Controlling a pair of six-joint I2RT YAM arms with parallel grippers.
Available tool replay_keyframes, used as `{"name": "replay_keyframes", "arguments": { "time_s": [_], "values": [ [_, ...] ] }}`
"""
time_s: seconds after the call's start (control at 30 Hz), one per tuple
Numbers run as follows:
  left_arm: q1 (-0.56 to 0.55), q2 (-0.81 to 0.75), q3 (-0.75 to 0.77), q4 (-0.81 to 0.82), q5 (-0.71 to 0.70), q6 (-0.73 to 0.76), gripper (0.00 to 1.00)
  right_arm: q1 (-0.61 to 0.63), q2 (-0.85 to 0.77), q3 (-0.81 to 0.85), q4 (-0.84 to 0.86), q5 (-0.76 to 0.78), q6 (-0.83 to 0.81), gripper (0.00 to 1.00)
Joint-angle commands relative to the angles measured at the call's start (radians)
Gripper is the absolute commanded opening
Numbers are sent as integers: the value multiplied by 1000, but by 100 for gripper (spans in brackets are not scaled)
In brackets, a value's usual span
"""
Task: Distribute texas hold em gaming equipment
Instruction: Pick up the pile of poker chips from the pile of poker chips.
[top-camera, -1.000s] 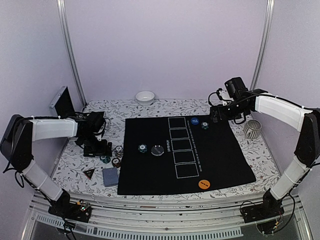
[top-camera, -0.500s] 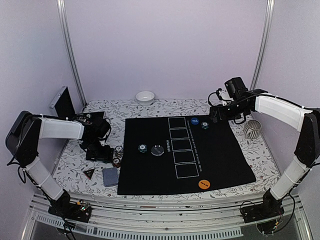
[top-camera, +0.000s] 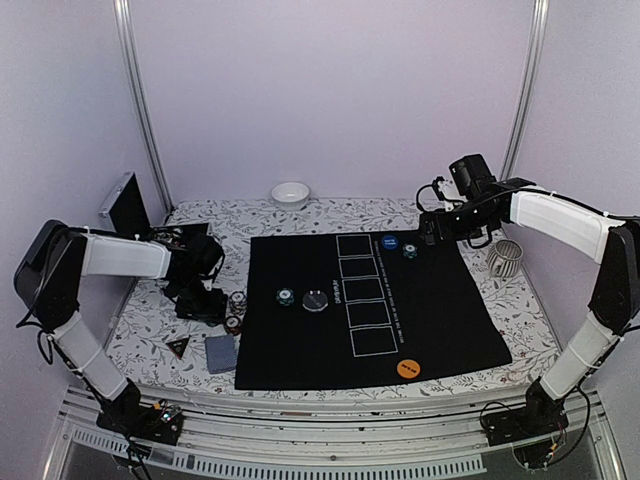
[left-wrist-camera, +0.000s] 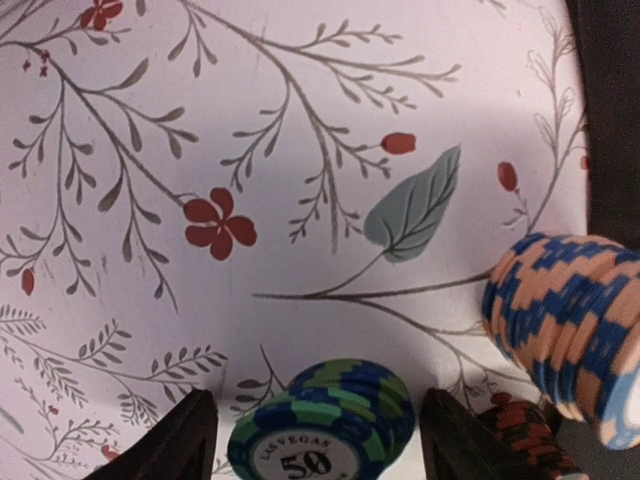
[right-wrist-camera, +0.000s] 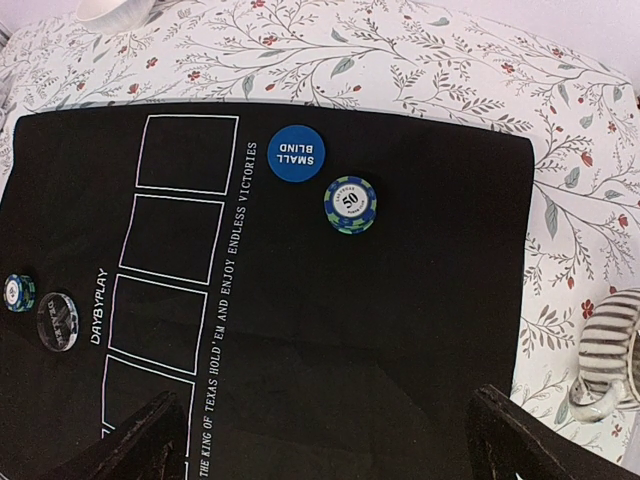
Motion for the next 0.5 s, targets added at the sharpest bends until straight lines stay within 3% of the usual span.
{"name": "replay_keyframes", "arguments": {
  "time_s": [0.0,0.27,0.47],
  "values": [
    [-11,58,10,9,-9,17,72,-2,-9,0,13,0,5,99],
    [-18,24,-15,-24,12,5,58,-6,-20,1,7,9,6,99],
    [-21,17,-26,-44,-10,3,53,-11,-22,13,3,6,1,99]
  ]
}}
